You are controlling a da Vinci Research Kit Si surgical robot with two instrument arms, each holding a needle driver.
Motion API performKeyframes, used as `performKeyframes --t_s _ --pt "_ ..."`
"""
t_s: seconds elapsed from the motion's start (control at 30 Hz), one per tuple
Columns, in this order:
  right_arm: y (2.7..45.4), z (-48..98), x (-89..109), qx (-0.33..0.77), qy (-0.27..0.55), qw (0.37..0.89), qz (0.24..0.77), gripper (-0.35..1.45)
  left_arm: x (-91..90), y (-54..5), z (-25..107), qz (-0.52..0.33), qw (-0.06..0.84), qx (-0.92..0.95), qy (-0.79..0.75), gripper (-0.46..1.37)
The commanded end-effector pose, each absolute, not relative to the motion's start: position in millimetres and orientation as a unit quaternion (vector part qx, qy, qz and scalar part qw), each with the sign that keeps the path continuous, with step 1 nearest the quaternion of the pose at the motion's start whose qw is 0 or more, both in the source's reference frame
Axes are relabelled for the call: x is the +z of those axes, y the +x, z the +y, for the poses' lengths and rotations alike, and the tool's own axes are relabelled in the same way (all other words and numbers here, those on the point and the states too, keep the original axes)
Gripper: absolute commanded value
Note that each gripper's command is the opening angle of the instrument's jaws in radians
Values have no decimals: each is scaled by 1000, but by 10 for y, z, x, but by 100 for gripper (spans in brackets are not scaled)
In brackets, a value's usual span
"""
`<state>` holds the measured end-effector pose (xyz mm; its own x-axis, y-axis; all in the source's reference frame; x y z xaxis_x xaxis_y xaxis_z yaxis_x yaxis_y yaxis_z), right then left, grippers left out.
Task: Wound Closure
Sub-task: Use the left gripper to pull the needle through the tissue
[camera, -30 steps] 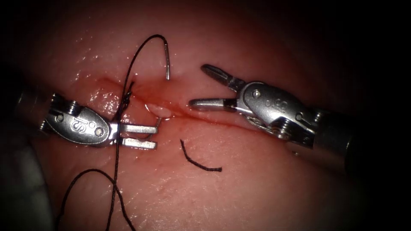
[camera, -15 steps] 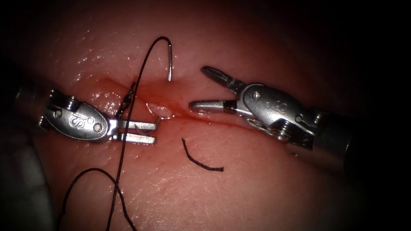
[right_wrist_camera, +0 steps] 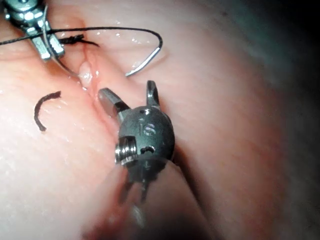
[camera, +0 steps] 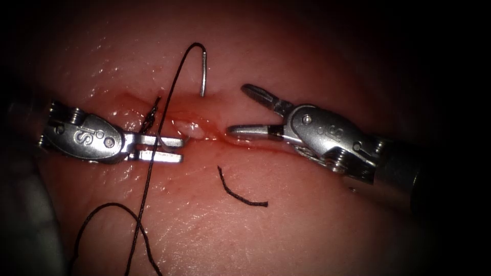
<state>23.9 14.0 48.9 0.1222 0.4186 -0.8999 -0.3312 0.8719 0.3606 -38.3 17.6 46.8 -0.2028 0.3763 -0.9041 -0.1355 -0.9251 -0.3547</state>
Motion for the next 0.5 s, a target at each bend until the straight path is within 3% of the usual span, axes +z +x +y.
performKeyframes --t_s 0.03,0.5 --pt "238 139 488 248 38 748 614 121 467 -383 174 -121 171 761 -614 -35" --pt "236 134 490 243 36 748 616 120 450 -377 184 -240 265 684 -636 -35"
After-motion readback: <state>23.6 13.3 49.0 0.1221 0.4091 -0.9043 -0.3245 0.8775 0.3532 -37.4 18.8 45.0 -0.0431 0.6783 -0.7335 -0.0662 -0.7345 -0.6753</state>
